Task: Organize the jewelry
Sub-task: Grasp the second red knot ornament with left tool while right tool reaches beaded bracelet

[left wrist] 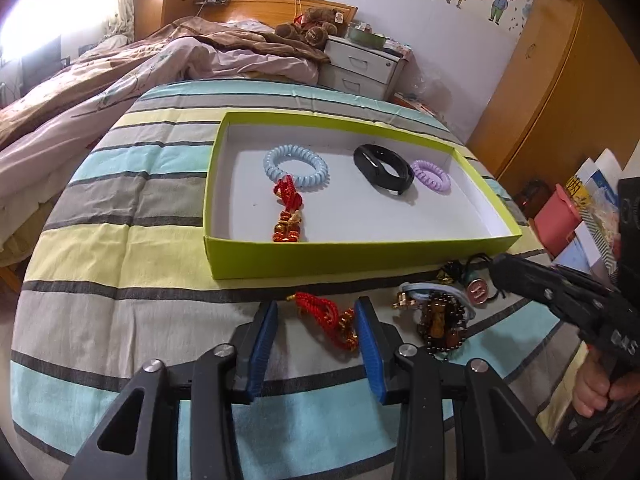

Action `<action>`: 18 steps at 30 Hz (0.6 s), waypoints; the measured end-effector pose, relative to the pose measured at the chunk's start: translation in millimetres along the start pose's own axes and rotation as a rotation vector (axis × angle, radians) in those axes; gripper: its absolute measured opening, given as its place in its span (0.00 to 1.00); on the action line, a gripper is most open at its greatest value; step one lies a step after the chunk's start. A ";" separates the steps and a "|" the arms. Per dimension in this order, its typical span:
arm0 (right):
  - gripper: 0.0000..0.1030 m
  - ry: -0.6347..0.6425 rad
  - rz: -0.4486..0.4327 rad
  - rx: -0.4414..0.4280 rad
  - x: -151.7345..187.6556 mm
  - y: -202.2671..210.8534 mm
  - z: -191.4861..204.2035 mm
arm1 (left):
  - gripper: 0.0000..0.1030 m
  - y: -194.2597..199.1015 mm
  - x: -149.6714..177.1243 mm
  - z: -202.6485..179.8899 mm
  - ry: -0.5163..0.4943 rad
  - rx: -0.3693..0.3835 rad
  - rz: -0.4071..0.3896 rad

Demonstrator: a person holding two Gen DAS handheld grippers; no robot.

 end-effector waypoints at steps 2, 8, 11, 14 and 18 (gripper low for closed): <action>0.06 0.038 0.015 -0.030 5.6 -0.1 9.0 | 0.29 1.0 -0.5 3.2 0.012 -0.004 -0.006; 0.14 0.154 0.014 0.004 14.5 -2.2 20.9 | 0.17 4.2 -1.6 9.5 0.045 0.006 -0.020; 0.14 0.215 0.050 0.059 20.8 -12.9 23.7 | 0.16 5.4 -0.7 9.1 0.047 0.008 -0.025; 0.14 0.216 0.051 0.084 23.6 -16.6 18.8 | 0.15 8.1 -0.5 8.3 0.045 0.006 -0.033; 0.14 0.163 0.030 0.096 21.1 -11.1 7.5 | 0.15 8.7 -0.7 9.0 0.046 0.010 -0.033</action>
Point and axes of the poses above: each gripper's, at about its wrist camera, not at the fingertips, and y roughly against the way its jaws point, z to its left, x to its underside, the point moved 10 cm from there along -y, roughly the way its jaws point, and after that the axes turned 10 degrees about x, right-handed, at the moved point
